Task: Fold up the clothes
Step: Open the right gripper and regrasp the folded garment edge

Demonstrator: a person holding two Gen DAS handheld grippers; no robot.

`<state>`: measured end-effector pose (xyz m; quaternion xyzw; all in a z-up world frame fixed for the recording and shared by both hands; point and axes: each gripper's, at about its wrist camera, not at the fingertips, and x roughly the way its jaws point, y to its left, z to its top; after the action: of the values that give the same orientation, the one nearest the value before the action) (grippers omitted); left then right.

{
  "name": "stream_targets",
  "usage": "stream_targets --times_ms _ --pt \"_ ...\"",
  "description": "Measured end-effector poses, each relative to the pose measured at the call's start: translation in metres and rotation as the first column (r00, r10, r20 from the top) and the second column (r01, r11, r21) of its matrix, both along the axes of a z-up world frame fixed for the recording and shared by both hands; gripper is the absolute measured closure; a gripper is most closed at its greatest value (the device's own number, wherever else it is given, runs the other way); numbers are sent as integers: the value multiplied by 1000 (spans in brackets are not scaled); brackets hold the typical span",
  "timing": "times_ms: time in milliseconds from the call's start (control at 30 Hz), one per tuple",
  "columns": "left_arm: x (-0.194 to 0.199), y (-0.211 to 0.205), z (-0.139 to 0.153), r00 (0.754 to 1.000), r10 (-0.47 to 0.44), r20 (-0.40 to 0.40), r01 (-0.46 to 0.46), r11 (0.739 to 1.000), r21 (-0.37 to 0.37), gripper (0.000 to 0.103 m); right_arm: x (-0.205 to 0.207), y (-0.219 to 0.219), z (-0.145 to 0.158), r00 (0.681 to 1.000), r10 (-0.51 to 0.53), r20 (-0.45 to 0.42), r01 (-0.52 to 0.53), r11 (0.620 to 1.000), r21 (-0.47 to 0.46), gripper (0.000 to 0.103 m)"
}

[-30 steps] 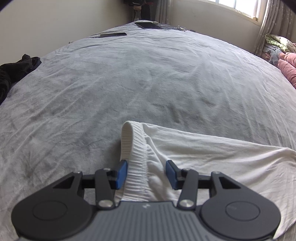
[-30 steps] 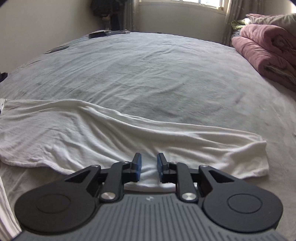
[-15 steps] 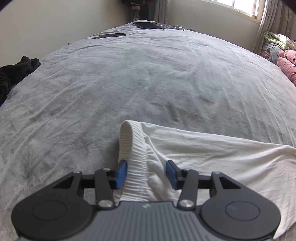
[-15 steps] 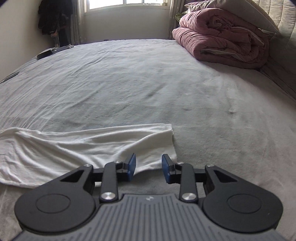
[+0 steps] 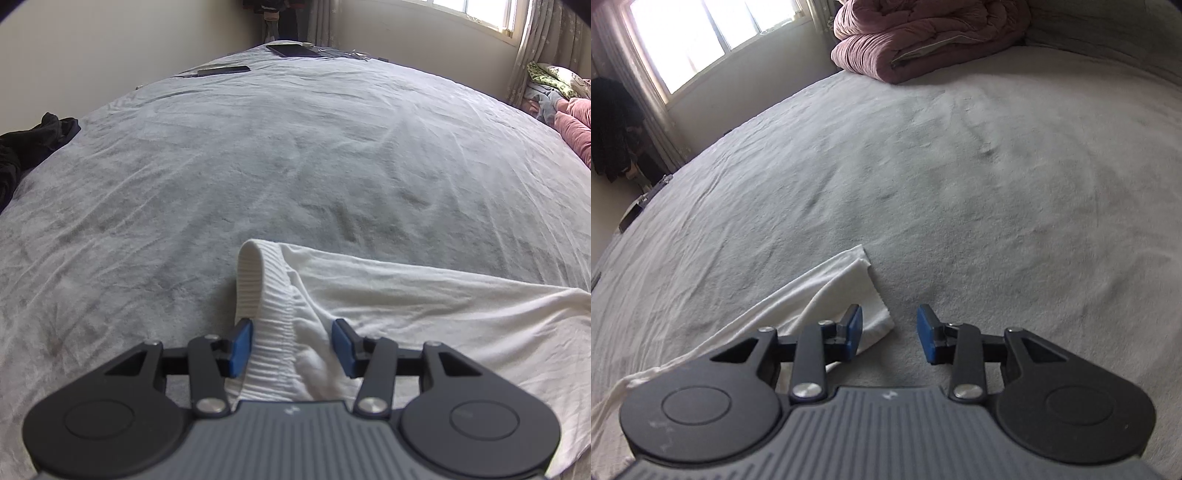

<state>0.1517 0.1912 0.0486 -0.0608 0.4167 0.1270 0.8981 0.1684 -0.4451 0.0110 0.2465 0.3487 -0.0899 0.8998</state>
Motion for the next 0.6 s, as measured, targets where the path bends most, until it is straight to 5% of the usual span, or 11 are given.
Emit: stream_targets --times_ms 67,133,400,600 --pt "0 -1 0 1000 -1 1 1 1000 3 54 2 3 -2 1000 2 1 -2 999 40 70" --pt "0 -1 -1 1000 -2 1 2 1000 6 54 10 21 -2 999 24 -40 -29 992 -126 100" --pt "0 0 0 1000 -7 -2 7 1000 -3 54 -7 29 25 998 -27 58 45 940 -337 101" --pt "-1 -2 0 1000 -19 -7 19 1000 12 54 3 28 -10 998 5 -68 -30 929 -368 99"
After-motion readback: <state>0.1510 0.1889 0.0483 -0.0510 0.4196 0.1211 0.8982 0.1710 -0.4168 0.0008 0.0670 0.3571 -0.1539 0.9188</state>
